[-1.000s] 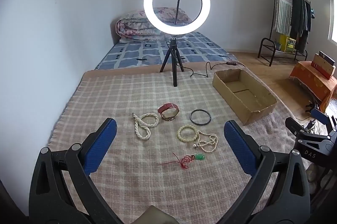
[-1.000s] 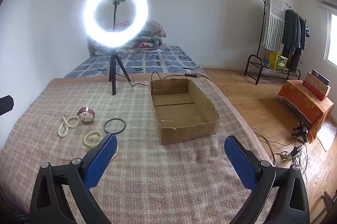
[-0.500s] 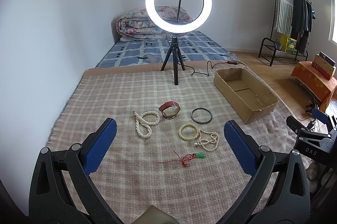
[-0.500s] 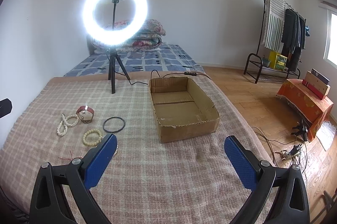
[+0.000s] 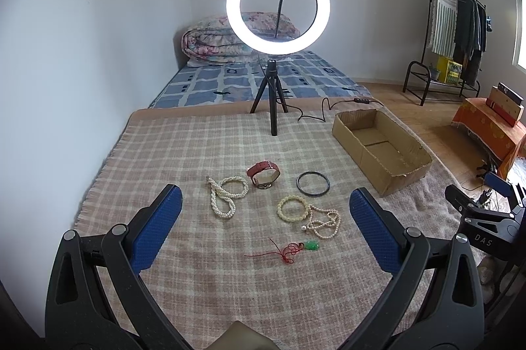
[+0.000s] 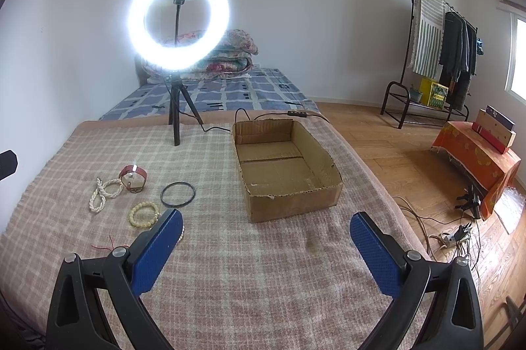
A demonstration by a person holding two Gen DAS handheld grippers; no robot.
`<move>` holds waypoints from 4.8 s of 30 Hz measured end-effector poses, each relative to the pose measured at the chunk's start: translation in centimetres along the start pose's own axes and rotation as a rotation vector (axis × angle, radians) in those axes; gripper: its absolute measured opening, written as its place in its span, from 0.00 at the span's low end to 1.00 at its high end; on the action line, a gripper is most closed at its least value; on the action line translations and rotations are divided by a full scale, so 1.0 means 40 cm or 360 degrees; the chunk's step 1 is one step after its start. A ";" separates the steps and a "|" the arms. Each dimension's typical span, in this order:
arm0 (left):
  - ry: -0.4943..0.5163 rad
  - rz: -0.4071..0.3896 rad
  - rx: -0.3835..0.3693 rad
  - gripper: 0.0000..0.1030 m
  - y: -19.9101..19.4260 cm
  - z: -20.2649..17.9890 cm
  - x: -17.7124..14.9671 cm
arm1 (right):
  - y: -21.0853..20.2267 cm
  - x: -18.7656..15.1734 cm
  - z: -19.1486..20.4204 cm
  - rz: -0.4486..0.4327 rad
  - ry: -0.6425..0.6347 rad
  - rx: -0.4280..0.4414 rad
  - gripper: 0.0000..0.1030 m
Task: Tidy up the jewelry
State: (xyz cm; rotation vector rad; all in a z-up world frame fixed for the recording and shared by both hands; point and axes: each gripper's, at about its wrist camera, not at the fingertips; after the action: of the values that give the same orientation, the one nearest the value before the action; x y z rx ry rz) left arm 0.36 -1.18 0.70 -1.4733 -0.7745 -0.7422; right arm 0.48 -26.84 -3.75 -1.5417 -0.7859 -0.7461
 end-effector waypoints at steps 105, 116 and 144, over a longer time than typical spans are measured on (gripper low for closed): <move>-0.0405 0.0811 -0.0143 0.50 0.500 0.302 -0.055 | 0.463 -0.091 0.187 0.0937 -0.0049 0.0760 0.39; -0.0439 0.0896 -0.0108 0.42 0.587 0.310 -0.074 | 0.503 -0.090 0.237 0.0968 -0.0122 0.0658 0.35; -0.0332 0.0928 0.0068 0.17 0.717 0.310 -0.106 | 0.497 -0.091 0.270 0.0847 -0.0498 0.0499 0.16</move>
State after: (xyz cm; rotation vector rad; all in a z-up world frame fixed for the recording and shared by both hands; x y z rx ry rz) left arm 21.56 10.38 -19.57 -1.6438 -0.4674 -0.1314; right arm 15.07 -17.97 -19.02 -1.4985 -0.6363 0.0119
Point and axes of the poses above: each gripper's, at about its wrist camera, not at the fingertips, and y roughly the way its jaws point, z to its left, x to its top, and after that the axes turned 2 degrees about -y, right-handed
